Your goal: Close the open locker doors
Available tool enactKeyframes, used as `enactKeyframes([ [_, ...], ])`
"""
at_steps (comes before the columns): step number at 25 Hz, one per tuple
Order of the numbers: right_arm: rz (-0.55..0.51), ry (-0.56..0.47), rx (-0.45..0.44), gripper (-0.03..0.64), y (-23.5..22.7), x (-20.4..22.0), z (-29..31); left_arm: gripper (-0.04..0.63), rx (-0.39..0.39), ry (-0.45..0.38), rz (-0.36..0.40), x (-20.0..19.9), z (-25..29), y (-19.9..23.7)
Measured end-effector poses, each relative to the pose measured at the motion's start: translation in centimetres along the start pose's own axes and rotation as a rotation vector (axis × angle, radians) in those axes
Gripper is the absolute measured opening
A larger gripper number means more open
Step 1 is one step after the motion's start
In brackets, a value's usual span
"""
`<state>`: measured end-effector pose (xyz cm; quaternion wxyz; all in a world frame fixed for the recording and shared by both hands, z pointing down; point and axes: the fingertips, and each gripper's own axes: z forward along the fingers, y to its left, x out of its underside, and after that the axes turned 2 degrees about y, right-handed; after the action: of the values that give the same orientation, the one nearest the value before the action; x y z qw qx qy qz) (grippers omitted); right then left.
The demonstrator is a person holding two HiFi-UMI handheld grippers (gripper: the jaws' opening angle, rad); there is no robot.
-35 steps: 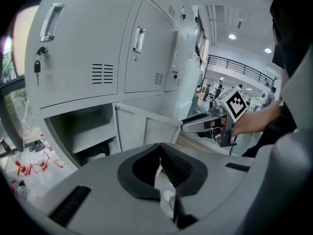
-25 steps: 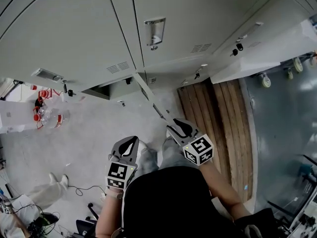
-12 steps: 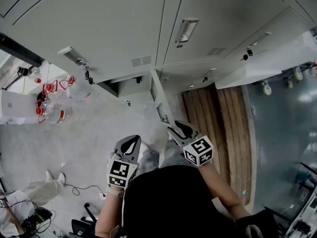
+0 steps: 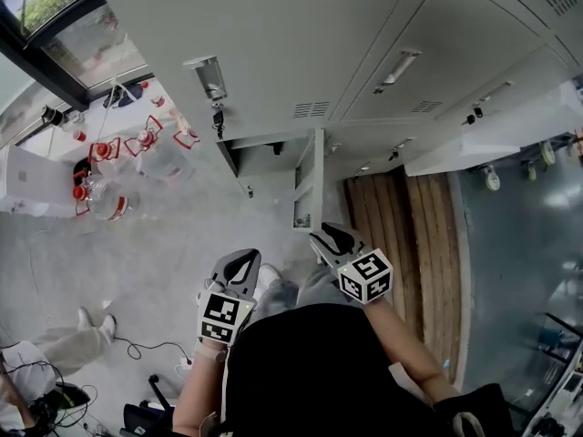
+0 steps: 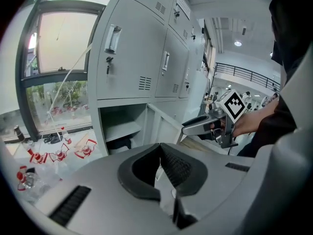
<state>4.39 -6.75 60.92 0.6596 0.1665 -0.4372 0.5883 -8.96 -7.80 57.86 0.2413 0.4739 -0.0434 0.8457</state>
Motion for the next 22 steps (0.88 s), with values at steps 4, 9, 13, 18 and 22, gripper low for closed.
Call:
enactKeyframes([
  [4, -0.025, 0.003, 0.000, 0.158, 1.7, -0.5, 1.8, 0.018, -0.025, -0.013, -0.011, 1.0, -2.0, 1.8],
  [9, -0.064, 0.014, -0.049, 0.158, 3.1, -1.8, 4.1, 0.018, -0.071, -0.025, -0.068, 1.6, -3.4, 3.5],
  [13, -0.089, 0.023, -0.107, 0.158, 4.1, -3.0, 6.2, 0.020, -0.111, -0.033, -0.084, 1.1, -3.8, 4.8],
  [18, -0.136, 0.046, -0.198, 0.158, 5.1, -4.6, 8.9, 0.020, -0.170, -0.034, -0.113, 0.5, -3.7, 6.4],
  [22, -0.167, 0.066, -0.258, 0.158, 5.4, -5.9, 10.8, 0.019, -0.216, -0.033, -0.150, 0.2, -3.6, 7.5],
])
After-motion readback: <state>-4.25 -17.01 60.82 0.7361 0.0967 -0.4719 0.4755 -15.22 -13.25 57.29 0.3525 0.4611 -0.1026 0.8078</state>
